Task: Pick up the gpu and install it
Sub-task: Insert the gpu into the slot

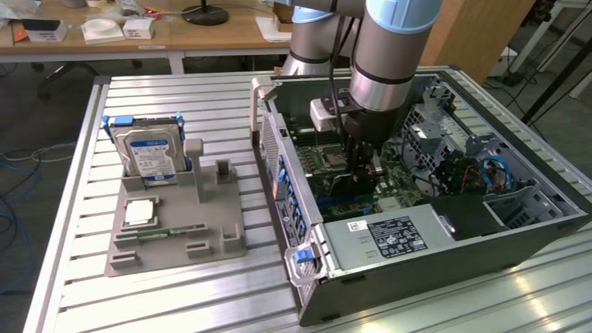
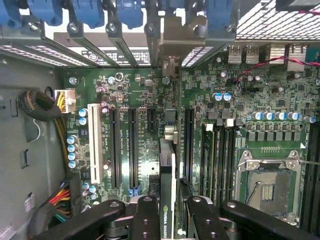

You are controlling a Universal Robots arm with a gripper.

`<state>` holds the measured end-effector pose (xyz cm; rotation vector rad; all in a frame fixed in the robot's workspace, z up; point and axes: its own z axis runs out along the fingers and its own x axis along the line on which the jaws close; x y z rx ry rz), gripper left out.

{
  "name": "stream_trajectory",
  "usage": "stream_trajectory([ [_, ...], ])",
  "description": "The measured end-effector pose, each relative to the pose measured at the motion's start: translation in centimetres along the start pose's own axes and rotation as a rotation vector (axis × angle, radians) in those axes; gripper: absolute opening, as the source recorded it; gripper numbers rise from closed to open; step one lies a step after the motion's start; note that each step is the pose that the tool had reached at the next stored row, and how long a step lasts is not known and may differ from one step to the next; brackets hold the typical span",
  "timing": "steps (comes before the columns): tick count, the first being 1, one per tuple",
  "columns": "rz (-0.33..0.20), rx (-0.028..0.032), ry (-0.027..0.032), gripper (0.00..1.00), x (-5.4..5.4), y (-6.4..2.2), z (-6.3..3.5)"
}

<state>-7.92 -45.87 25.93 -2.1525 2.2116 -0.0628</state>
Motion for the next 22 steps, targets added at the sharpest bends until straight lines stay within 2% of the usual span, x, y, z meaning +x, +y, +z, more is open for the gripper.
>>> stream_trajectory([
  [6, 0.0, 0.0002, 0.0015, 0.26, -0.04, -0.08, -1.02],
  [11, 0.0, 0.0023, 0.0016, 0.26, -0.06, -0.19, -1.09],
  [13, 0.0, 0.0135, -0.0007, 0.26, -0.06, -0.24, -1.08],
  [16, 0.0, 0.025, -0.0066, 0.26, -0.08, -0.39, -1.06],
  [22, 0.0, 0.0338, -0.0067, 0.26, -0.07, -0.41, -1.07],
])
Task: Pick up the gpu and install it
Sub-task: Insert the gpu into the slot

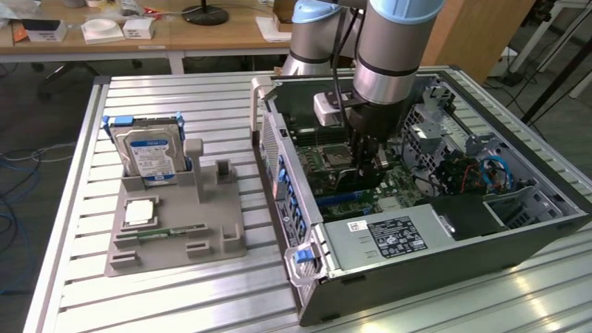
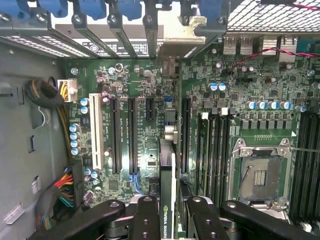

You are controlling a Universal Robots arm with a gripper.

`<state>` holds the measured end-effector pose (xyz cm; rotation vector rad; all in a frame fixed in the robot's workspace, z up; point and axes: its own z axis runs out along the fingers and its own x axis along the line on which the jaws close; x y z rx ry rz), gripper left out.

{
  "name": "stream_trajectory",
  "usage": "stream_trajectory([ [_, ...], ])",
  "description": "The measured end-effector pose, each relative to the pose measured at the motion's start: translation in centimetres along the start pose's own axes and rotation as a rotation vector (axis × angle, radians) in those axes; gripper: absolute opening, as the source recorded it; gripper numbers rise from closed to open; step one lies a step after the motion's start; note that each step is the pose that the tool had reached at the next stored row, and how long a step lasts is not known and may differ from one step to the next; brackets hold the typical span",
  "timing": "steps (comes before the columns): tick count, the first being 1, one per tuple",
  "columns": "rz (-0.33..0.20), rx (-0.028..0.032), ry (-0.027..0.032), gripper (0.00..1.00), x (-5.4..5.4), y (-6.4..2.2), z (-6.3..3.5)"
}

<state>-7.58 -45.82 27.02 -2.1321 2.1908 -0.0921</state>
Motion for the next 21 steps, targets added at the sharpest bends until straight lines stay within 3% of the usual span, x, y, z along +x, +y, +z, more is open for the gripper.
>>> stream_trajectory([
  [7, -0.006, 0.0001, 0.0, 0.26, 0.02, 0.01, 0.08],
  [11, -0.014, 0.0085, 0.0013, 0.26, 0.02, 0.07, 0.35],
  [14, -0.014, 0.0091, 0.0014, 0.26, 0.03, 0.15, 0.4],
  [19, -0.013, 0.0081, 0.0017, 0.26, 0.03, 0.15, 0.41],
  [21, -0.013, 0.0009, 0.0021, 0.26, 0.02, 0.14, 0.42],
])
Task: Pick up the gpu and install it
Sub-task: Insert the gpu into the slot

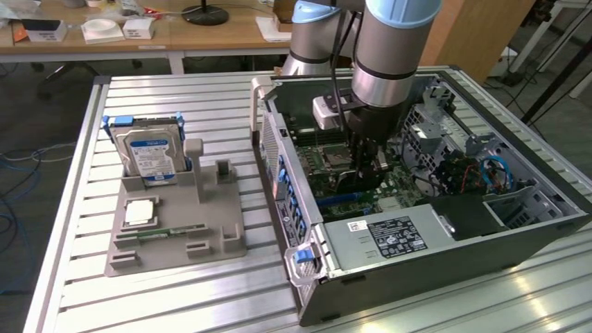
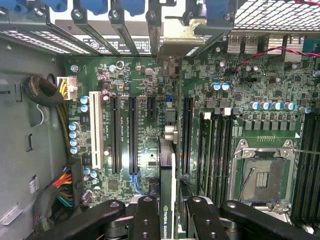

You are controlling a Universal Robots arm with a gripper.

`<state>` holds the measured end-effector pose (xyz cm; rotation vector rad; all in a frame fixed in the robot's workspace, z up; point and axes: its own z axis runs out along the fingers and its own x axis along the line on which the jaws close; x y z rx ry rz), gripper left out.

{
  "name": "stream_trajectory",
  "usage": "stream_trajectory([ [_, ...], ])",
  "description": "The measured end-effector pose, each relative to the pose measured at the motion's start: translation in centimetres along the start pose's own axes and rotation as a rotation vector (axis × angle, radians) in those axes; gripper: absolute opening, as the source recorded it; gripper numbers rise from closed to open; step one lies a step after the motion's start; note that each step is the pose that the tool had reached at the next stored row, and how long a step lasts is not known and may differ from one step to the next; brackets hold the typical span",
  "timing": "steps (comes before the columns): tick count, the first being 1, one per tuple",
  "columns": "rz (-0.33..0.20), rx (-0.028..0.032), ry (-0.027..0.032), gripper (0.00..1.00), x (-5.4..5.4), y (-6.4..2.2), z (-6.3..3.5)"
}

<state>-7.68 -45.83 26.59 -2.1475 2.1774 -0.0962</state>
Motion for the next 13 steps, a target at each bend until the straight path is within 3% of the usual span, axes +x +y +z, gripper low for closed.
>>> stream_trajectory([
  [1, 0.0, -0.0027, 0.0002, 0.26, 0.0, 0.01, -0.01],
  [13, -0.007, -0.0009, -0.0007, 0.26, 0.03, 0.48, 0.09],
])
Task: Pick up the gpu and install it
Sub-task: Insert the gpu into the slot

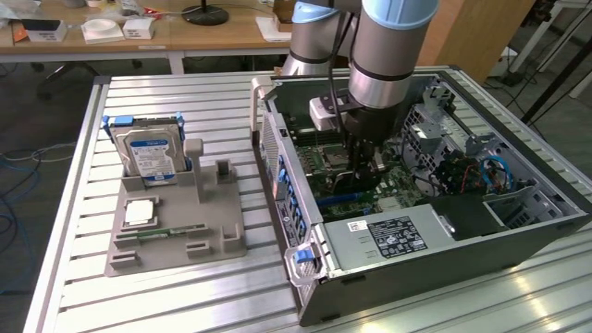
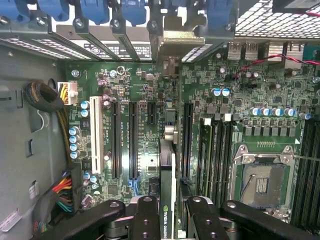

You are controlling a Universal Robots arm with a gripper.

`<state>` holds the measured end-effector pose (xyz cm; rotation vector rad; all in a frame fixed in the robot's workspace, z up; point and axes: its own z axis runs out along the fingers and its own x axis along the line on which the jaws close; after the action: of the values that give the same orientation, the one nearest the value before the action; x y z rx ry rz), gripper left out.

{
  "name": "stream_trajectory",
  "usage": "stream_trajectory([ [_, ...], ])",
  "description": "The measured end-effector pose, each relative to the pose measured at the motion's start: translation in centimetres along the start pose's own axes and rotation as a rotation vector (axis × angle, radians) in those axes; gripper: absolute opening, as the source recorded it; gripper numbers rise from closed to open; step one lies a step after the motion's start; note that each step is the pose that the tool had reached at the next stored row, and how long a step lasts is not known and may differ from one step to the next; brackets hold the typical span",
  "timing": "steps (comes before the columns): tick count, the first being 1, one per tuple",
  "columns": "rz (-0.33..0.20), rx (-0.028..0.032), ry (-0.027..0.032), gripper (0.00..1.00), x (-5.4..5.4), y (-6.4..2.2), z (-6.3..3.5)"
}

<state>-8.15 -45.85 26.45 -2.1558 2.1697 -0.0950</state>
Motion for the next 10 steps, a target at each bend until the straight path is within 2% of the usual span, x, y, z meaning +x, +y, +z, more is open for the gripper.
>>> stream_trajectory([
  [10, -0.002, 0.0041, 0.0, 0.26, 0.05, 0.85, 0.26],
])
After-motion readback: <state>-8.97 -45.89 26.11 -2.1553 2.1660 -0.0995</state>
